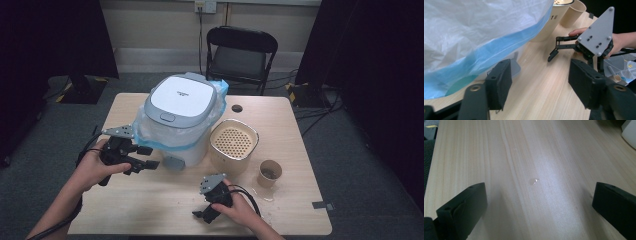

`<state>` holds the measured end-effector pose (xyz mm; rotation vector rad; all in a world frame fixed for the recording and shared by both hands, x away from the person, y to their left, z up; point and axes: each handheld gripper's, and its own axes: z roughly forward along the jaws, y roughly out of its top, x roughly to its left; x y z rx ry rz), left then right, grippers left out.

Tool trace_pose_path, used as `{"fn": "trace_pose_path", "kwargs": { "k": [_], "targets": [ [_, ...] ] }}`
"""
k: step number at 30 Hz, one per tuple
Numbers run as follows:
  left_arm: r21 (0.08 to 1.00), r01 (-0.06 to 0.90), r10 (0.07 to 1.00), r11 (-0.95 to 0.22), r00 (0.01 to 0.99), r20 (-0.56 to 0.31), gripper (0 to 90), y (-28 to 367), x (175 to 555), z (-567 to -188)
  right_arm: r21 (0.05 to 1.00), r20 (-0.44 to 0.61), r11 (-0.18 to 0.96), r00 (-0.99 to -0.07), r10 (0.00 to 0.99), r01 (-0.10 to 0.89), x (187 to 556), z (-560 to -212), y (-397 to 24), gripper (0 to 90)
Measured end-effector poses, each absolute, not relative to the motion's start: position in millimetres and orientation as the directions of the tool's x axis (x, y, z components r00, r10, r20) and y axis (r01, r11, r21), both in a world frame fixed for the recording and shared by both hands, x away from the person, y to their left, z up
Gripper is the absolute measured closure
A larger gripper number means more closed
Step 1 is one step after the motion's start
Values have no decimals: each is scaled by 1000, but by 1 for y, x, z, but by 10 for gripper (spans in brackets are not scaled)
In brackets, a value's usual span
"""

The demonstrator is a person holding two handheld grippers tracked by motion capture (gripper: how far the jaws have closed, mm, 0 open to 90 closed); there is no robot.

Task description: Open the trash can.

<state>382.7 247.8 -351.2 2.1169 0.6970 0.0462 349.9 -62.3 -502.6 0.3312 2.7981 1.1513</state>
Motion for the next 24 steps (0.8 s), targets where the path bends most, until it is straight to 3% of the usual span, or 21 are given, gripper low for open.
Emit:
{"fn": "trace_pose_path", "kwargs": {
  "k": [7,24],
  "targets": [
    [764,444,488,-468,851,-196,417,247,385,-343,704,-9,692,-972,237,162,350,-503,-62,0],
    [777,412,462,-475,869,-178,435,241,389,-315,704,-9,691,-972,236,161,350,-503,-62,0]
  ]
}}
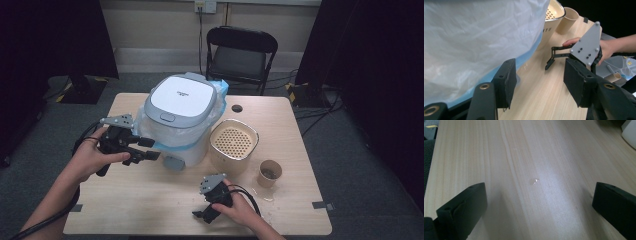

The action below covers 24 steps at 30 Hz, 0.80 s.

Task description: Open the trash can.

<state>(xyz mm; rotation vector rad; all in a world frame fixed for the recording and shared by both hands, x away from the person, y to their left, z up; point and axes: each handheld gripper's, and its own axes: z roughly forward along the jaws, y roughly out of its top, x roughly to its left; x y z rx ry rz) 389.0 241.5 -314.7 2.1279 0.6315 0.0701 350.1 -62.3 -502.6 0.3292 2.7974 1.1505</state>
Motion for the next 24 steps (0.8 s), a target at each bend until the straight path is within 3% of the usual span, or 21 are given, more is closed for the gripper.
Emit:
{"fn": "trace_pose_path", "kwargs": {
  "k": [4,24],
  "targets": [
    [781,406,460,-475,871,-173,440,240,391,-307,704,-9,691,-972,236,162,350,-503,-62,0],
    [759,448,477,-472,854,-207,663,240,399,-285,704,-9,691,-972,236,162,350,-503,-62,0]
  ]
}}
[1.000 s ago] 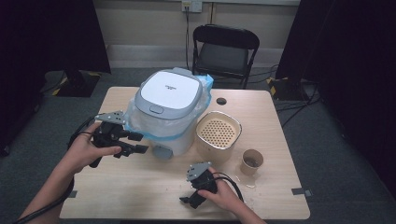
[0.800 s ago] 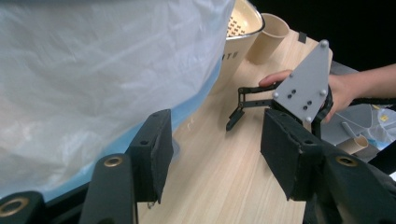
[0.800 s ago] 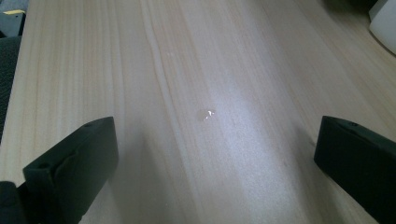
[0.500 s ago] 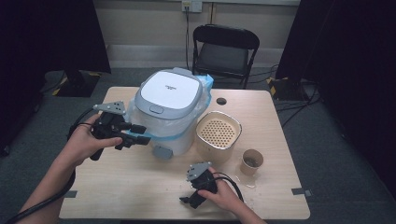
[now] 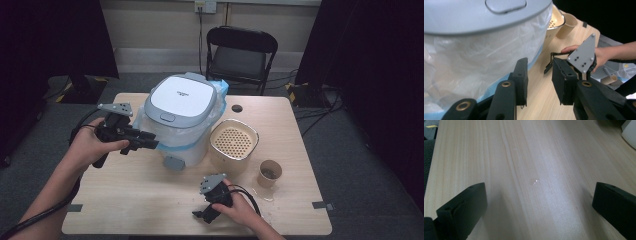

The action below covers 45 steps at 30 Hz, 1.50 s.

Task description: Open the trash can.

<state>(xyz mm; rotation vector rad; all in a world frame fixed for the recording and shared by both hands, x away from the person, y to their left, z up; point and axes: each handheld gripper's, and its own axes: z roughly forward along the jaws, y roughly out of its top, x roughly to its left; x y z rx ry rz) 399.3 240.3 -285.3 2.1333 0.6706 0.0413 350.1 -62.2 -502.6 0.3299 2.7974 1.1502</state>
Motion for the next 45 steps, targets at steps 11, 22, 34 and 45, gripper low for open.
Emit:
{"fn": "trace_pose_path", "kwargs": {
  "k": [11,22,34,45],
  "targets": [
    [767,442,469,-465,858,-210,728,230,406,-265,704,-8,692,-972,235,162,350,-503,-62,0],
    [759,449,477,-471,854,-209,833,225,412,-249,703,-8,692,-972,235,162,350,-503,-62,0],
    [751,453,488,-481,850,-200,885,217,420,-237,699,-1,695,-971,240,171,350,-502,-62,0],
    [750,470,498,-465,839,-217,900,211,431,-230,700,-6,695,-972,235,164,350,-502,-63,0]
  ]
}}
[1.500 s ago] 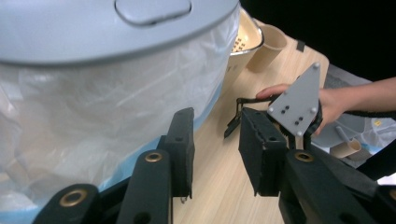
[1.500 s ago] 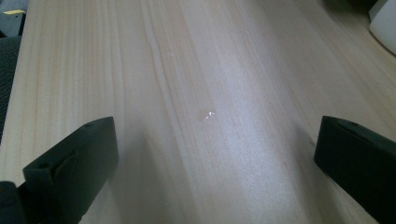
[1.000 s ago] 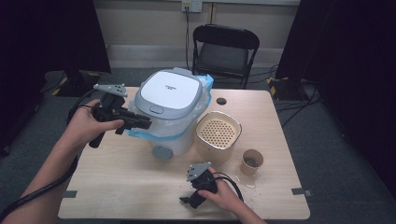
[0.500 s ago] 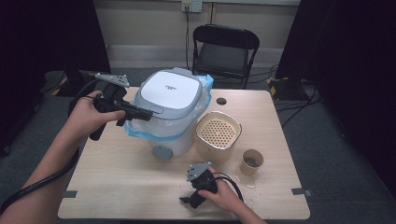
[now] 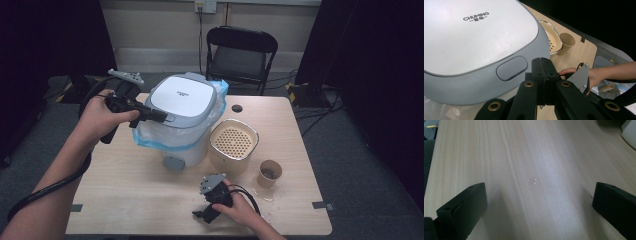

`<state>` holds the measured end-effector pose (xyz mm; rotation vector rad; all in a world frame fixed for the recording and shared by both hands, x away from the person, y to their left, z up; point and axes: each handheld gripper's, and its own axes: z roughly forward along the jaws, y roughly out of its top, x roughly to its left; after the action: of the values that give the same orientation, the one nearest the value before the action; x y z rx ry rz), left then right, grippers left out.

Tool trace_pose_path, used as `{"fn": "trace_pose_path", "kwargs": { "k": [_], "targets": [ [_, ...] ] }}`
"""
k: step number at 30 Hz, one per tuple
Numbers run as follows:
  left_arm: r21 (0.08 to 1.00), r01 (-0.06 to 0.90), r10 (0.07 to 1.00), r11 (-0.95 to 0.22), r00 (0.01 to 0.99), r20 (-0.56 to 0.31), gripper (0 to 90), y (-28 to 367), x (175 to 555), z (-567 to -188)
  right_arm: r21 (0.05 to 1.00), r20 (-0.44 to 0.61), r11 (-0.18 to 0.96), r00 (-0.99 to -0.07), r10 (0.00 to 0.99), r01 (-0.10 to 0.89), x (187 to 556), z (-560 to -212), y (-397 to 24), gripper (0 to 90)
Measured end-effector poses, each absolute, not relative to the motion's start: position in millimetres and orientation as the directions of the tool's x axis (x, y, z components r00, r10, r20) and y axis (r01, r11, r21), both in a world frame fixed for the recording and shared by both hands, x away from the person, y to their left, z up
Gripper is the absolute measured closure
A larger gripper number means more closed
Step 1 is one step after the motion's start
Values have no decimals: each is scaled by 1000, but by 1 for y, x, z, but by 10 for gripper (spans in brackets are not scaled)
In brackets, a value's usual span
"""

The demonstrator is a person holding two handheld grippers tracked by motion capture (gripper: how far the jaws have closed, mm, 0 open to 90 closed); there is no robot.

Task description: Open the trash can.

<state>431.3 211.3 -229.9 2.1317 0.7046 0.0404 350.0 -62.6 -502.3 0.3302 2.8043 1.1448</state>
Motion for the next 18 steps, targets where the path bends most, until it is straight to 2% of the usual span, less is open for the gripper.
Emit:
{"fn": "trace_pose_path", "kwargs": {
  "k": [18],
  "targets": [
    [748,460,542,-477,825,-161,900,203,448,-243,701,-5,694,-972,236,165,350,-502,-62,0]
  ]
}}
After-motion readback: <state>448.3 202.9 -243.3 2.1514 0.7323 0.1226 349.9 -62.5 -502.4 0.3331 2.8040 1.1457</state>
